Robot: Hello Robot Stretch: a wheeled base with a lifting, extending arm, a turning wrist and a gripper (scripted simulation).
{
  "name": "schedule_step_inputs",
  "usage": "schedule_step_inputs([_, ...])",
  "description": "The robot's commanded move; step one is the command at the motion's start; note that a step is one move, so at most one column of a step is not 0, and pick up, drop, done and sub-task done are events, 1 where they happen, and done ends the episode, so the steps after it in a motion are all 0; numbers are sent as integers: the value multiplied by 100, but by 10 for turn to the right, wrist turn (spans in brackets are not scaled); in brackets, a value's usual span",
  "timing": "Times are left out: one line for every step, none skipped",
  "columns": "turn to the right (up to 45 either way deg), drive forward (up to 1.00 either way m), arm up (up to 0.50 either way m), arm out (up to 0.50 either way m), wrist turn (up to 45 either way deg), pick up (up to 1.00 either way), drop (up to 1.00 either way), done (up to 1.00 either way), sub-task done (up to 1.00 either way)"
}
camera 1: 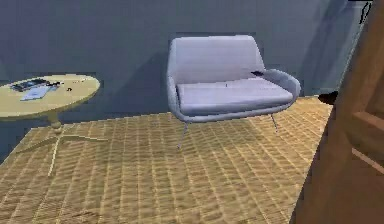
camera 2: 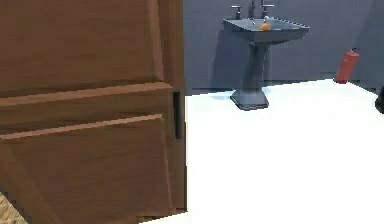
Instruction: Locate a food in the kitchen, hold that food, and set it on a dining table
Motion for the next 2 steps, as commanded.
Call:
schedule_step_inputs([0,100,0,0,0,0,0,0,0])
schedule_step_inputs([90,0,0,0,0,0,0,0,0])
